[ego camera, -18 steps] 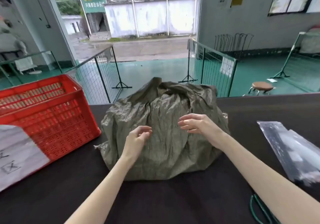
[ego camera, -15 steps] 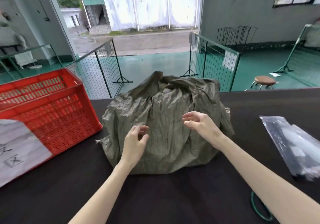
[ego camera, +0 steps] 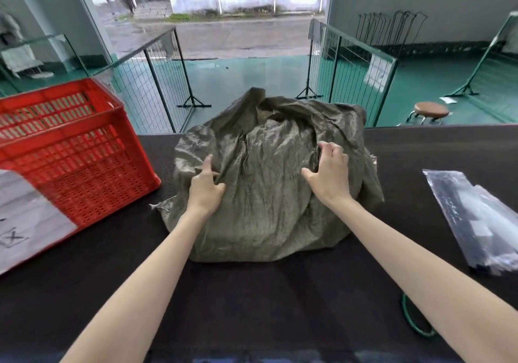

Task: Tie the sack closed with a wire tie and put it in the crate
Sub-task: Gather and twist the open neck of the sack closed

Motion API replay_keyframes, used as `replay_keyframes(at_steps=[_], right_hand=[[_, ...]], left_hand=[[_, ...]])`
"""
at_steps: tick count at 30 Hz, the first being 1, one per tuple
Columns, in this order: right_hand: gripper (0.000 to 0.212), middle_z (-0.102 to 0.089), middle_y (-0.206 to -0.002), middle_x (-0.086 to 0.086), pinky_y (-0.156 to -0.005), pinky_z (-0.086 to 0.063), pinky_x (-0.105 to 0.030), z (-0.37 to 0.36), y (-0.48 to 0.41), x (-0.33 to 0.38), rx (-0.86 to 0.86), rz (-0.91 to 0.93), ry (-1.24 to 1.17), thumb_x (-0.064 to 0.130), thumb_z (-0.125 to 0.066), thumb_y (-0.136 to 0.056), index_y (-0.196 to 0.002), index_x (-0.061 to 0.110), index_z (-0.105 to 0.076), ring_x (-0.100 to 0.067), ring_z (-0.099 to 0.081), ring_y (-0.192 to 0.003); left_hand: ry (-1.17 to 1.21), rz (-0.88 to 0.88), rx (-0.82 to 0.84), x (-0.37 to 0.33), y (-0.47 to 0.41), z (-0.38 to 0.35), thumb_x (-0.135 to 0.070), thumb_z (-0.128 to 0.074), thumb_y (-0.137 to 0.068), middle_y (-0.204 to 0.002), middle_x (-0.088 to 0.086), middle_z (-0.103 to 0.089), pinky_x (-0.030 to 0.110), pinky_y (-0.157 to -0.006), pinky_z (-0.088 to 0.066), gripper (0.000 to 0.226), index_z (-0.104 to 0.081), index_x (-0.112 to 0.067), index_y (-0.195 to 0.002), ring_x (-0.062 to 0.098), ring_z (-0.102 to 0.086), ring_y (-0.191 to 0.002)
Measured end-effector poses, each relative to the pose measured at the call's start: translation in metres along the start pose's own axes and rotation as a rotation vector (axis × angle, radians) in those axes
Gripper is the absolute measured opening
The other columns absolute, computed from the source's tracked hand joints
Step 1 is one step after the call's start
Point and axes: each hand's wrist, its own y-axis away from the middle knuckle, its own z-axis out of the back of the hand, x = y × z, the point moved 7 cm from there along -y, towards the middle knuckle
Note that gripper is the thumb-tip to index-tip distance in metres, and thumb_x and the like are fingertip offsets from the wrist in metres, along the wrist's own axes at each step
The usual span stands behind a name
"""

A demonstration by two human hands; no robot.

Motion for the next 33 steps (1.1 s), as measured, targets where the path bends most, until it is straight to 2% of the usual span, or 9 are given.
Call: replay_keyframes(at_steps=[2,5,11,15,18,24,28,30,33], right_hand=[[0.077,-0.042,-0.140,-0.017,-0.106,-0.035,-0.047,-0.009,-0.004,-0.002,0.068,-0.058,-0.101,0.025,-0.072,-0.081,-0.141,0.008,-0.028,-0.035,-0.039,-0.129],[0.081,-0.053,-0.129,-0.019,-0.101,-0.040,-0.052,-0.016,-0.004,-0.012,0.105,-0.142,-0.231,0.018,-0.072,-0.081,-0.143,0.010,-0.021,-0.036,-0.051,-0.119],[0.035,-0.054,-0.071,0.001,-0.070,-0.040,-0.031,-0.013,0.018,-0.021,0.111,-0.121,-0.269,0.007,-0.065,-0.080,-0.113,0.004,-0.055,-0.020,-0.055,-0.072],[0.007,-0.050,-0.060,0.003,-0.056,-0.031,-0.023,0.001,0.043,-0.029,0.069,-0.062,-0.321,0.005,-0.063,-0.078,-0.079,0.006,-0.056,-0.010,-0.045,-0.056],[0.019,-0.043,-0.055,0.001,-0.053,-0.032,-0.019,0.012,0.064,-0.035,0.042,-0.014,-0.351,0.001,-0.060,-0.076,-0.066,0.009,-0.046,-0.010,-0.035,-0.049],[0.026,-0.039,-0.054,0.004,-0.053,-0.030,-0.025,0.008,0.102,-0.043,0.077,0.148,-0.224,-0.002,-0.060,-0.071,-0.065,0.012,-0.039,-0.010,-0.034,-0.049],[0.020,-0.039,-0.061,0.005,-0.059,-0.018,-0.025,0.004,0.119,-0.051,0.081,0.335,0.011,0.012,-0.052,-0.067,-0.069,0.018,-0.033,-0.025,-0.045,-0.059],[0.011,-0.043,-0.062,0.002,-0.060,-0.015,-0.023,0.001,0.125,-0.057,0.084,0.379,0.081,0.018,-0.047,-0.066,-0.069,0.015,-0.037,-0.026,-0.047,-0.061],[0.010,-0.043,-0.063,0.004,-0.062,-0.016,-0.023,-0.005,0.130,-0.069,0.100,0.360,0.101,0.020,-0.046,-0.067,-0.068,0.016,-0.038,-0.021,-0.044,-0.064]], left_hand=[[0.010,-0.018,-0.007,0.000,0.009,-0.004,-0.001,-0.059,-0.082,-0.117,0.016,-0.068,0.027,-0.095,-0.040,0.049,-0.056,-0.007,-0.131,0.029,-0.061,-0.112],[0.075,-0.045,-0.009,-0.002,0.029,-0.011,0.001,-0.058,-0.080,-0.112,0.014,-0.071,0.019,-0.091,-0.040,0.036,-0.068,-0.003,-0.114,0.023,-0.064,-0.108],[0.212,-0.127,0.028,-0.009,0.071,-0.015,0.009,-0.057,-0.076,-0.091,-0.003,-0.071,-0.002,-0.077,-0.035,0.032,-0.073,-0.007,-0.099,0.002,-0.062,-0.088],[0.293,-0.126,0.048,0.000,0.093,-0.012,0.017,-0.052,-0.073,-0.073,-0.023,-0.068,0.001,-0.074,-0.038,0.045,-0.069,-0.025,-0.078,-0.018,-0.059,-0.079],[0.298,-0.142,0.095,0.006,0.104,-0.014,0.019,-0.048,-0.073,-0.069,-0.034,-0.065,0.004,-0.068,-0.039,0.055,-0.063,-0.034,-0.069,-0.012,-0.059,-0.070],[0.119,-0.147,0.298,0.022,0.129,-0.041,-0.014,-0.045,-0.067,-0.059,-0.015,-0.062,0.026,-0.058,-0.042,0.029,-0.058,-0.038,-0.061,0.003,-0.051,-0.054],[-0.180,-0.211,0.399,0.017,0.135,-0.044,-0.034,-0.045,-0.078,-0.083,-0.010,-0.068,0.034,-0.071,-0.049,0.021,-0.065,-0.029,-0.083,0.012,-0.061,-0.078],[-0.307,-0.286,0.319,0.005,0.127,-0.035,-0.039,-0.041,-0.082,-0.090,-0.006,-0.069,0.037,-0.072,-0.050,0.029,-0.065,-0.026,-0.089,0.022,-0.064,-0.086],[-0.151,-0.441,0.024,-0.031,0.113,-0.005,-0.025,-0.050,-0.087,-0.094,0.001,-0.066,0.035,-0.073,-0.050,0.018,-0.063,-0.015,-0.094,0.023,-0.064,-0.086]])
